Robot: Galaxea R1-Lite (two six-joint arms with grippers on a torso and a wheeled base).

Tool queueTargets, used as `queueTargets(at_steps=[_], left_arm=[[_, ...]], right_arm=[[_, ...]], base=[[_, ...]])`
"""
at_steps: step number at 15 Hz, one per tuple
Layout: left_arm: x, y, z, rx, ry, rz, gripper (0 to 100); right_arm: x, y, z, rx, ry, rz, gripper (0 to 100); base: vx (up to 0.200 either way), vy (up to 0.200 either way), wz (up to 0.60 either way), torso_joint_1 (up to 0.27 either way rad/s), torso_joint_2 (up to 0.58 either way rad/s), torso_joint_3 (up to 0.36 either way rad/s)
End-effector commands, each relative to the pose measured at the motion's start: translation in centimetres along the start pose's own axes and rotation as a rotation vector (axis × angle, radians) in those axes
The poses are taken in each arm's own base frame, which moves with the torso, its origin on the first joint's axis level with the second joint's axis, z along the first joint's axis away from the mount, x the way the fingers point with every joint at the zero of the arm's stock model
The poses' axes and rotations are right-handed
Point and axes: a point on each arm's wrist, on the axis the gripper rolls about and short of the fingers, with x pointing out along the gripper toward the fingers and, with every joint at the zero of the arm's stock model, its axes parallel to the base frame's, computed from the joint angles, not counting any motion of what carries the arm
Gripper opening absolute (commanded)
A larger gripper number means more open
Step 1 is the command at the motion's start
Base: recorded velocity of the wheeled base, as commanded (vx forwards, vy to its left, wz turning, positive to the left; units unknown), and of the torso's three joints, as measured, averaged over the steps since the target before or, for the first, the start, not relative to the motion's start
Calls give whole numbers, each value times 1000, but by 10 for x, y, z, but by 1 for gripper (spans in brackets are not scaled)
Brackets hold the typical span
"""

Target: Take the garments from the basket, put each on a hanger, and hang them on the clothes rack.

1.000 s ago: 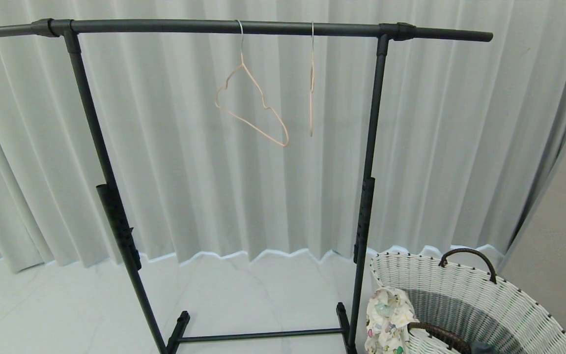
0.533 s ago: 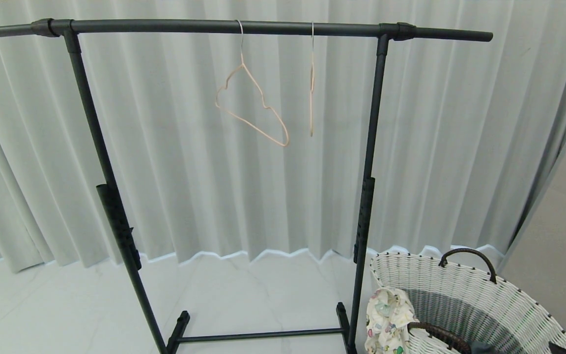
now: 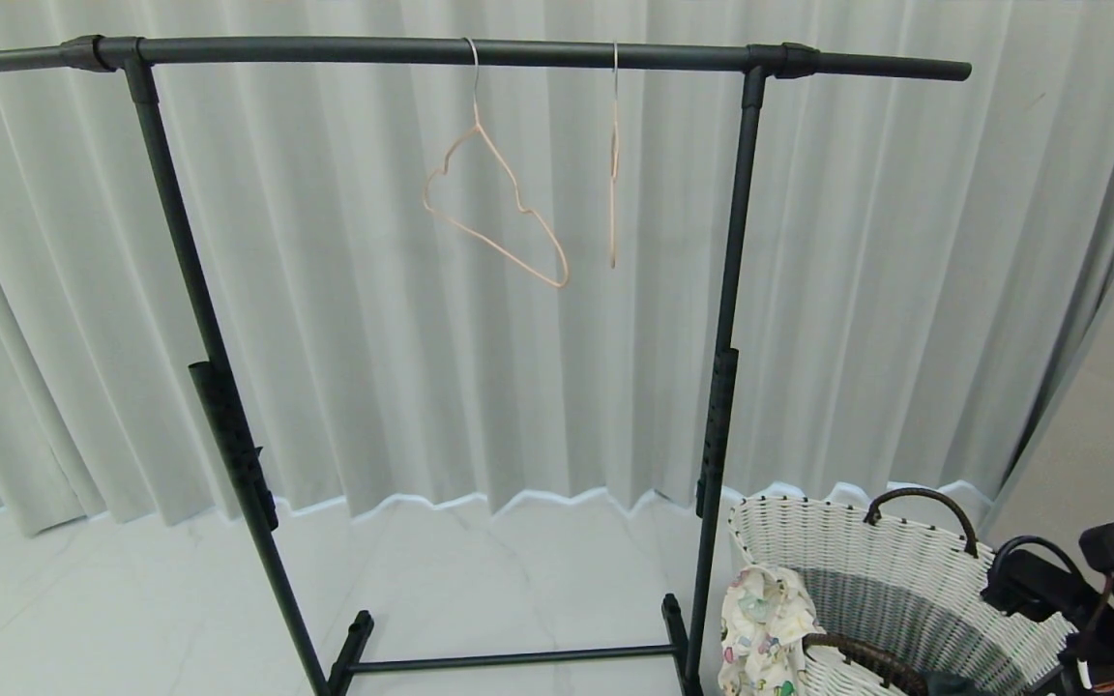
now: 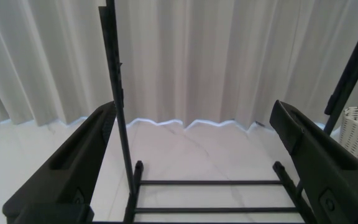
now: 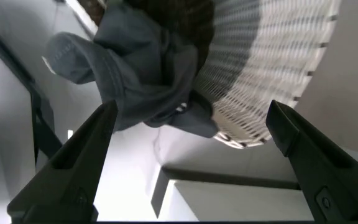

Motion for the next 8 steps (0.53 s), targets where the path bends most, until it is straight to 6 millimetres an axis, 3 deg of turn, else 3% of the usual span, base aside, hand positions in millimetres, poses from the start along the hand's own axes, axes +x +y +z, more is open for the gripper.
queueTargets(at_steps=[1, 3, 8], left_arm=[[0, 0, 0, 1, 1, 0, 100], [0, 0, 0, 1, 2, 0, 100], [0, 0, 0, 2, 1, 0, 100]], right_arm=[[25, 5, -2, -17, 95, 38, 100], [33, 4, 2, -13, 69, 32, 100], [32, 5, 5, -61, 34, 59, 100]], base=[[0, 0, 0, 0, 0, 0], [0, 0, 0, 0, 0, 0], [0, 0, 0, 0, 0, 0]])
